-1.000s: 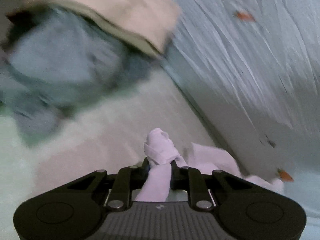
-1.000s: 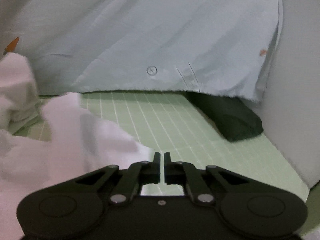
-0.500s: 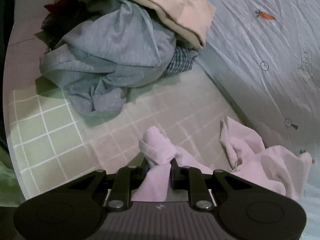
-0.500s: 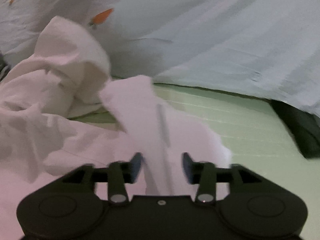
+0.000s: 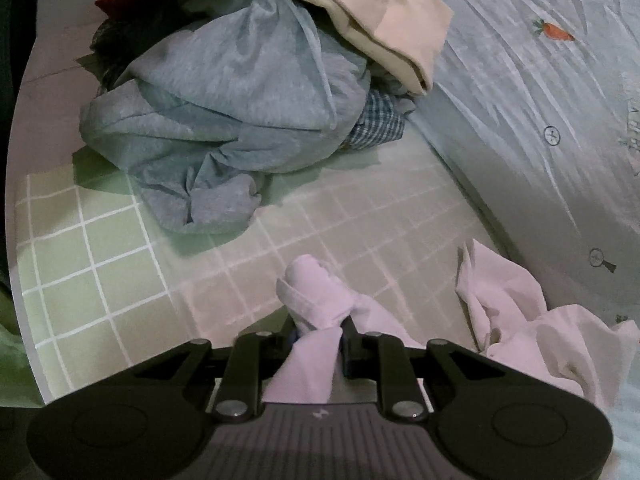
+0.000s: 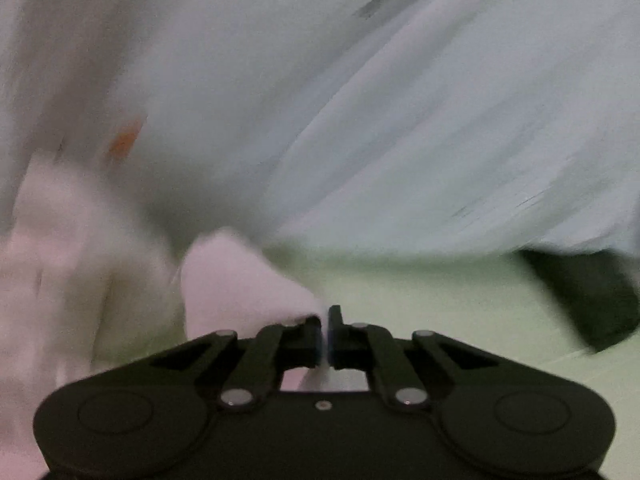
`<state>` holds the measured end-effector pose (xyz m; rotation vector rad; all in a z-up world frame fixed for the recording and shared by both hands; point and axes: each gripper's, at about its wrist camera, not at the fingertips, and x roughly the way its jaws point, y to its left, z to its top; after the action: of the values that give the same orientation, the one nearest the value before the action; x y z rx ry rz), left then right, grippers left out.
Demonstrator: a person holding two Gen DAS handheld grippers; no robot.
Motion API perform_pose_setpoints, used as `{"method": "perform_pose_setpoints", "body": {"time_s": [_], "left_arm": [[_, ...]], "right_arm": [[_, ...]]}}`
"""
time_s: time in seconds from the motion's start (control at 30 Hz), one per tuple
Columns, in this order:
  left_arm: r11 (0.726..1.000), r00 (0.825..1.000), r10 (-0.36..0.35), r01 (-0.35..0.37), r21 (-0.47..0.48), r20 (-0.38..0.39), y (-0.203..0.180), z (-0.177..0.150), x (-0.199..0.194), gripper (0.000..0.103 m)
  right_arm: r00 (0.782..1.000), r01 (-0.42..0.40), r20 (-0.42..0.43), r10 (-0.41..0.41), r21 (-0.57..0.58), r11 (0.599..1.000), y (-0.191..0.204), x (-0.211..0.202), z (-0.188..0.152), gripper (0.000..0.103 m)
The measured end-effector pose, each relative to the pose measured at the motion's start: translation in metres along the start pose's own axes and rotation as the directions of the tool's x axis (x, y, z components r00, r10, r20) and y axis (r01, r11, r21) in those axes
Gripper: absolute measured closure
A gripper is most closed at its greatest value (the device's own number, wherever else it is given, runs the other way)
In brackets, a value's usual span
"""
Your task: Fold clothes
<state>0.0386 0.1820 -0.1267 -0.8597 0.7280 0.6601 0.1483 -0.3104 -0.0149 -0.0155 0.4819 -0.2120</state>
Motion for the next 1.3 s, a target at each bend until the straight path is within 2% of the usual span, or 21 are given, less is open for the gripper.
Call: {"method": "perform_pose_setpoints", "body": {"time_s": [0.07, 0.1, 0.13, 0.23, 0.27, 0.33, 0.4, 0.47, 0.5, 0.53, 0.63, 0.67, 0.77, 0.9, 1.0, 1.03, 1.1, 1.3], "left_arm": [[1.0, 1.0, 0.014, -0.014, 0.006, -0.003, -0.002, -0.002, 0.002, 0.081], [1.0, 1.0, 0.018, -0.017, 0.007, -0.008, -0.003, -0.003, 0.004, 0.081], [1.0, 1.0, 0.02, -0.02, 0.008, -0.013, -0.004, -0.005, 0.005, 0.081], [1.0, 0.999, 0.027, -0.026, 0.01, -0.032, -0.005, -0.012, 0.009, 0.08], [0.999, 0.999, 0.033, -0.032, 0.017, -0.035, -0.005, -0.015, 0.011, 0.08], [0.999, 0.998, 0.041, -0.04, 0.026, -0.04, -0.006, -0.019, 0.012, 0.079], [0.999, 0.998, 0.037, -0.036, 0.016, -0.045, -0.005, -0.021, 0.01, 0.077], [0.999, 0.998, 0.034, -0.033, 0.006, -0.055, -0.003, -0.021, 0.009, 0.075], [1.0, 0.998, 0.031, -0.031, 0.007, -0.06, -0.002, -0.021, 0.008, 0.075], [1.0, 0.998, 0.028, -0.027, 0.009, -0.064, -0.002, -0.021, 0.007, 0.074], [1.0, 0.997, 0.019, -0.018, 0.016, -0.078, -0.001, -0.022, 0.003, 0.07], [1.0, 0.996, 0.009, -0.008, 0.006, -0.085, 0.001, -0.022, 0.001, 0.065], [0.999, 0.994, -0.03, 0.026, -0.039, -0.108, 0.006, -0.023, -0.008, 0.063], [0.995, 0.989, -0.068, 0.058, -0.077, -0.128, 0.013, -0.026, -0.02, 0.056], [0.993, 0.988, -0.084, 0.072, -0.092, -0.132, 0.021, -0.031, -0.026, 0.052], [0.992, 0.987, -0.09, 0.077, -0.103, -0.135, 0.024, -0.032, -0.028, 0.051], [0.988, 0.984, -0.106, 0.088, -0.129, -0.142, 0.029, -0.033, -0.032, 0.049], [0.975, 0.978, -0.15, 0.122, -0.188, -0.146, 0.044, -0.037, -0.041, 0.04]], "right_arm": [[0.99, 0.106, 0.084, -0.112, 0.075, 0.992, -0.034, -0.026, 0.017, 0.099], [0.978, 0.165, 0.113, -0.178, 0.114, 0.98, -0.052, -0.037, 0.022, 0.099], [0.968, 0.209, 0.111, -0.225, 0.136, 0.968, -0.065, -0.043, 0.022, 0.099], [0.939, 0.341, -0.017, -0.343, 0.153, 0.927, -0.101, -0.032, -0.004, 0.099], [0.93, 0.368, -0.087, -0.358, 0.148, 0.918, -0.11, -0.025, -0.019, 0.099], [0.914, 0.384, -0.209, -0.349, 0.162, 0.909, -0.123, -0.016, -0.052, 0.097], [0.884, 0.408, -0.326, -0.335, 0.189, 0.893, -0.131, -0.011, -0.085, 0.094], [0.855, 0.439, -0.4, -0.33, 0.22, 0.871, -0.137, -0.01, -0.109, 0.085], [0.855, 0.437, -0.417, -0.309, 0.258, 0.862, -0.14, -0.011, -0.116, 0.083], [0.857, 0.432, -0.43, -0.285, 0.297, 0.851, -0.144, -0.012, -0.121, 0.078], [0.886, 0.389, -0.418, -0.199, 0.439, 0.81, -0.155, -0.015, -0.125, 0.051], [0.892, 0.382, -0.416, -0.178, 0.482, 0.789, -0.159, -0.017, -0.128, 0.046], [0.908, 0.351, -0.406, -0.1, 0.61, 0.711, -0.17, -0.02, -0.136, 0.039], [0.923, 0.313, -0.384, 0.002, 0.755, 0.576, -0.178, -0.023, -0.156, 0.034], [0.931, 0.293, -0.361, 0.05, 0.822, 0.488, -0.184, -0.024, -0.17, 0.033], [0.933, 0.288, -0.355, 0.059, 0.834, 0.47, -0.185, -0.025, -0.172, 0.032], [0.936, 0.279, -0.345, 0.073, 0.851, 0.445, -0.185, -0.03, -0.176, 0.031], [0.935, 0.277, -0.344, 0.083, 0.857, 0.435, -0.184, -0.029, -0.18, 0.028]]}}
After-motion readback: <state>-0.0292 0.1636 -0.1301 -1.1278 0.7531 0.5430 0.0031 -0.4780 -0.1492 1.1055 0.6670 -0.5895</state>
